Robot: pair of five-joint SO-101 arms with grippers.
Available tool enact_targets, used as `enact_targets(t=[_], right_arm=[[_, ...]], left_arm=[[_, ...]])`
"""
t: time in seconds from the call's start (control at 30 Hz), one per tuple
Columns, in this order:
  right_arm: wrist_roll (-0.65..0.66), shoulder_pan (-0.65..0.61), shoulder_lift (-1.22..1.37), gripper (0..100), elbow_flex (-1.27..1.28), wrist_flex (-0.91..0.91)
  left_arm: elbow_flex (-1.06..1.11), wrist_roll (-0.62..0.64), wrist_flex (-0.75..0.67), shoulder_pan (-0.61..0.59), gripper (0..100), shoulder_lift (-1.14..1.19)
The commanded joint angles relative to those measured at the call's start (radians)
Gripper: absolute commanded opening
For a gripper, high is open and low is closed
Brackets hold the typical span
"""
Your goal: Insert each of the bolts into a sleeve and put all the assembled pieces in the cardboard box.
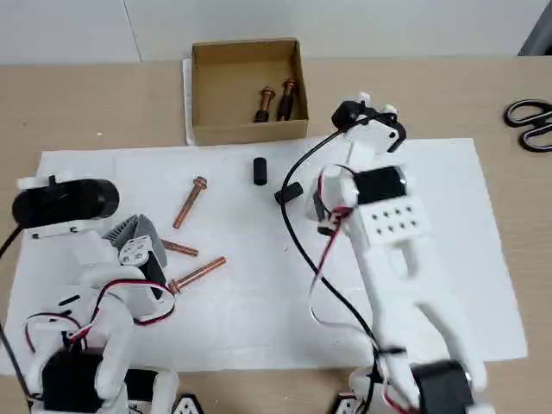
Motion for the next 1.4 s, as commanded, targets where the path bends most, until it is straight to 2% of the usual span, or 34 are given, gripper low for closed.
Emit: enact_targets(t=[0.0,0.2,0.3,0.4,0.63,0.8,0.97,1.2,1.37], right_arm=[[0.046,0.002,-0.154,0.3,0.000,0.061],[0.098,0.005,-0.469,0.4,0.207,0.048],[0.098,0.005,-0.667,0.4,0.302,0.005],[0.100,0.007,-0.837,0.4,0.414,-0.070],[0.095,0.024,-1.110,0.3,0.608,-0.085],[0.100,0.139,-1.236,0.3,0.690,-0.039],[0.100,0.160,-1.336,0.3,0.690,0.030],[0.100,0.225,-1.366,0.3,0.701,-0.001],[0.098,0.226,-1.371,0.3,0.713,0.001]], left_arm=[[-0.064,0.009,0.086,-0.005,1,-0.005],[-0.216,0.014,0.281,-0.005,1,-0.006],[-0.321,0.012,0.328,-0.005,1,-0.006],[-0.384,0.009,0.331,-0.005,1,-0.005],[-0.352,0.015,0.207,-0.005,1,0.049],[-0.357,0.052,0.262,-0.005,1,0.264],[-0.489,0.153,0.275,0.002,1,0.483],[-0.670,0.153,0.336,0.002,1,0.876],[-0.908,0.152,0.417,-0.002,1,1.171]])
